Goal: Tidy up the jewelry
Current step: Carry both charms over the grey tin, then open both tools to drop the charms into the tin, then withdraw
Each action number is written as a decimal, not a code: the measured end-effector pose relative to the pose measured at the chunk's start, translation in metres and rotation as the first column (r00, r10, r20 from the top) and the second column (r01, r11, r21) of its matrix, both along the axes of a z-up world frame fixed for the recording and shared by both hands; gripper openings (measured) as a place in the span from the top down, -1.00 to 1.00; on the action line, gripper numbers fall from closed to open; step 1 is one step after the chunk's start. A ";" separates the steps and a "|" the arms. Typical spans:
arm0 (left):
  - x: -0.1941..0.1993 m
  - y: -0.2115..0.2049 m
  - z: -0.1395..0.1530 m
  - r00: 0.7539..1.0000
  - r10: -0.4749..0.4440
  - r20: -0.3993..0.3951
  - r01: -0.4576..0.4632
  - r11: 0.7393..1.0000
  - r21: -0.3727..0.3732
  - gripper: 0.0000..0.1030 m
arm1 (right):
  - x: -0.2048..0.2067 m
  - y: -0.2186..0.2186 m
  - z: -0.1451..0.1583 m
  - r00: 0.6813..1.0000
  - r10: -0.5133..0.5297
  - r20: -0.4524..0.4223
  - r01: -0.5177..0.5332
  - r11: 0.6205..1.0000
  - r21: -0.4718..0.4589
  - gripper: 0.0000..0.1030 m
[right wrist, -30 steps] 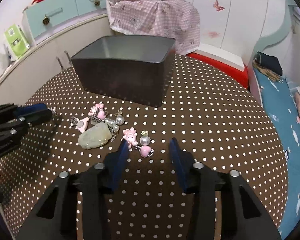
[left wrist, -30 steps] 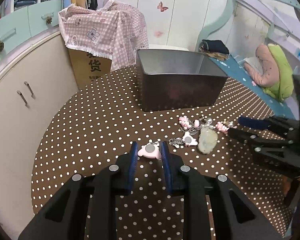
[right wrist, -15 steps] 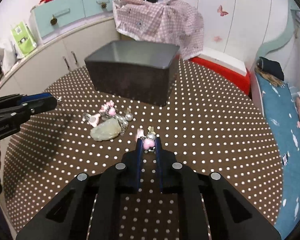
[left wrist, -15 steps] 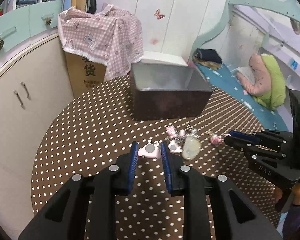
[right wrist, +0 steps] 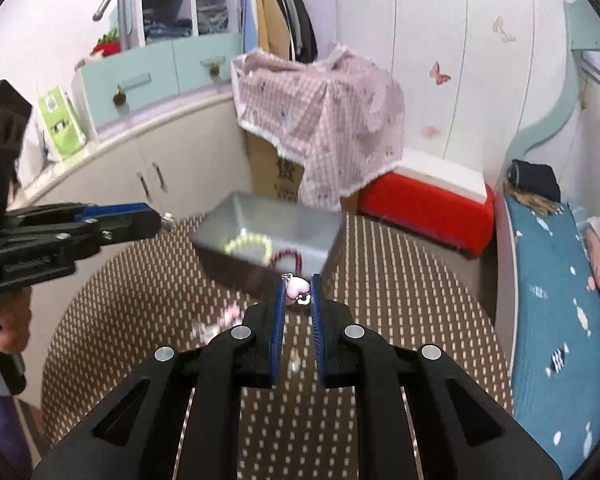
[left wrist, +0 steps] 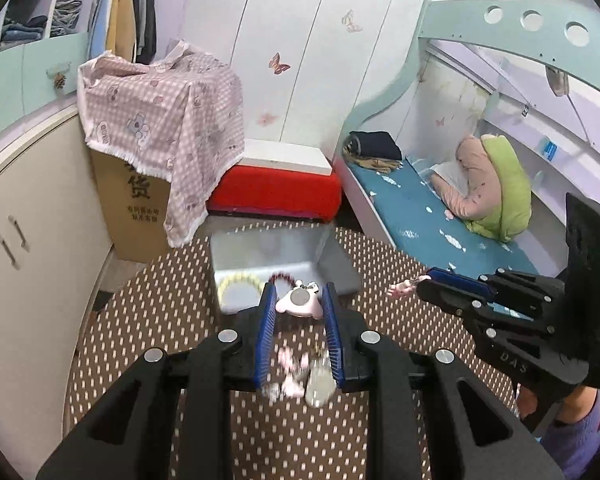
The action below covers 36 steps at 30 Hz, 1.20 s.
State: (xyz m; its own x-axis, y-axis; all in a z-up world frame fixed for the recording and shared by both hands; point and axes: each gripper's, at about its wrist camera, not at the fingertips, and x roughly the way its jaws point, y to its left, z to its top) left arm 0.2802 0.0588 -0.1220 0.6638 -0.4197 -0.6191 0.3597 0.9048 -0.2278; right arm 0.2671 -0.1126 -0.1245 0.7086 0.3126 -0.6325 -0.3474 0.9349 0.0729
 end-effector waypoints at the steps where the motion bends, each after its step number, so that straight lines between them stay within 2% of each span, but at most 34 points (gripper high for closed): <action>1: 0.009 -0.001 0.002 1.000 -0.004 -0.011 0.004 1.000 -0.013 0.58 | 0.007 0.001 0.003 1.000 0.000 0.000 0.000 1.000 0.009 0.75; 6: 0.046 -0.007 -0.002 0.997 -0.013 -0.076 0.010 0.999 -0.042 0.58 | 0.039 0.010 0.004 1.000 -0.008 -0.012 0.009 1.000 0.028 0.75; 13: 0.086 -0.009 -0.039 0.976 0.013 -0.217 -0.022 0.999 -0.040 0.57 | 0.072 0.024 -0.023 0.996 -0.005 -0.084 0.007 1.000 0.024 0.75; 18: 0.095 -0.011 -0.060 0.963 0.027 -0.270 -0.035 0.999 -0.023 0.57 | 0.082 0.036 -0.038 0.993 0.006 -0.119 -0.005 1.000 0.009 0.75; 24: 0.097 -0.011 -0.072 0.953 0.033 -0.303 -0.042 0.999 -0.022 0.56 | 0.085 0.041 -0.047 0.990 0.011 -0.139 -0.010 1.000 0.005 0.75; 36: 0.087 -0.008 -0.069 0.956 0.036 -0.293 -0.046 0.999 -0.028 0.56 | 0.085 0.042 -0.054 0.987 0.008 -0.160 -0.007 1.000 0.005 0.75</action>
State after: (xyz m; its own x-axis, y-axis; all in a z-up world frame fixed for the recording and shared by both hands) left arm 0.3667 0.0508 -0.1909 0.4734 -0.4202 -0.7742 0.2355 0.9073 -0.3484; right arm 0.3517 -0.0709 -0.1785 0.5961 0.3206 -0.7361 -0.3378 0.9319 0.1323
